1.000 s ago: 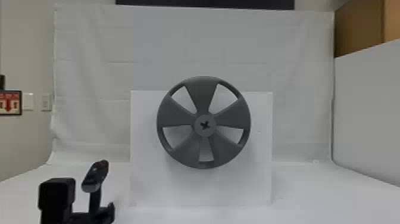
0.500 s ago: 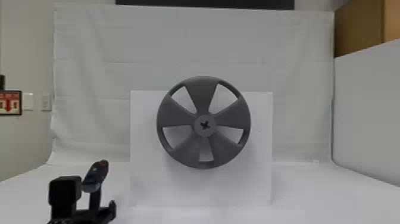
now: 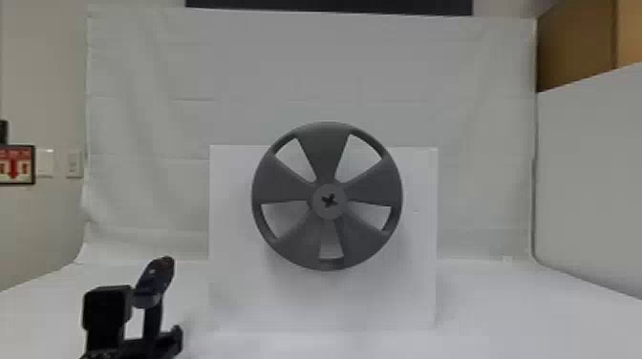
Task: Grasp the drill and bring into the middle of wheel
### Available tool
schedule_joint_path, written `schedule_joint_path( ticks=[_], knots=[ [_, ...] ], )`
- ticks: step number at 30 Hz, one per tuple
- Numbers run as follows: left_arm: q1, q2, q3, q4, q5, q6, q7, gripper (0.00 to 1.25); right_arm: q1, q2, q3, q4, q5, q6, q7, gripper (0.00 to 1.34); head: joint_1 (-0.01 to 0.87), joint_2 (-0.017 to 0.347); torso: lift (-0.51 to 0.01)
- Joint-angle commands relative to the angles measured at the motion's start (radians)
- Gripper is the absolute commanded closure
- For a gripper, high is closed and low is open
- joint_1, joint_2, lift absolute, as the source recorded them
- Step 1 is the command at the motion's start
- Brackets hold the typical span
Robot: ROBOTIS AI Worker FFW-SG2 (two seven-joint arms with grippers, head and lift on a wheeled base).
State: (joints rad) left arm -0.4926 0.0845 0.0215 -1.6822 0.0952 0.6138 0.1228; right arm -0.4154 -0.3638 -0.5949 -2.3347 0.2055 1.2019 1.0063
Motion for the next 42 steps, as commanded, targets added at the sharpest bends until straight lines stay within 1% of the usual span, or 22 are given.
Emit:
schedule_joint_path(
  ticks=[1, 17, 23, 26, 30, 31, 36, 40, 42],
  knots=[
    [-0.011, 0.000, -0.002, 0.007, 0.000, -0.003, 0.005, 0.24, 0.000, -0.001, 0.001, 0.000, 0.000, 0.001, 0.000, 0.28, 0.000, 0.000, -0.406],
    [-0.047, 0.000, -0.023, 0.033, -0.015, -0.012, 0.011, 0.24, 0.000, -0.004, 0.007, 0.000, 0.000, 0.002, 0.000, 0.28, 0.000, 0.000, -0.406],
    [-0.052, 0.000, -0.026, 0.038, -0.020, -0.012, 0.015, 0.27, 0.000, -0.006, 0.010, 0.002, 0.000, 0.005, 0.000, 0.28, 0.000, 0.000, -0.406],
    [-0.052, -0.002, -0.026, 0.039, -0.020, -0.012, 0.018, 0.35, 0.001, -0.006, 0.010, 0.002, 0.000, 0.005, 0.000, 0.28, 0.000, 0.000, -0.406],
    [-0.050, -0.003, -0.026, 0.039, -0.017, -0.012, 0.021, 0.60, 0.001, -0.006, 0.012, 0.002, 0.000, 0.005, 0.000, 0.28, 0.000, 0.000, -0.406],
    [-0.050, -0.003, -0.026, 0.039, -0.015, -0.012, 0.021, 0.63, 0.001, -0.006, 0.012, 0.002, 0.000, 0.005, 0.000, 0.28, 0.000, 0.000, -0.406],
    [-0.050, -0.003, -0.025, 0.041, -0.015, -0.011, 0.023, 0.67, 0.001, -0.006, 0.015, 0.002, 0.000, 0.005, 0.000, 0.28, 0.000, 0.000, -0.406],
    [-0.052, -0.005, -0.025, 0.044, -0.012, -0.008, 0.023, 0.74, 0.001, -0.006, 0.015, 0.002, 0.000, 0.005, 0.000, 0.28, 0.000, 0.000, -0.406],
    [-0.052, -0.005, -0.025, 0.044, -0.012, -0.006, 0.024, 0.74, 0.001, -0.006, 0.015, 0.002, 0.000, 0.005, 0.000, 0.28, 0.000, 0.000, -0.406]
  ],
)
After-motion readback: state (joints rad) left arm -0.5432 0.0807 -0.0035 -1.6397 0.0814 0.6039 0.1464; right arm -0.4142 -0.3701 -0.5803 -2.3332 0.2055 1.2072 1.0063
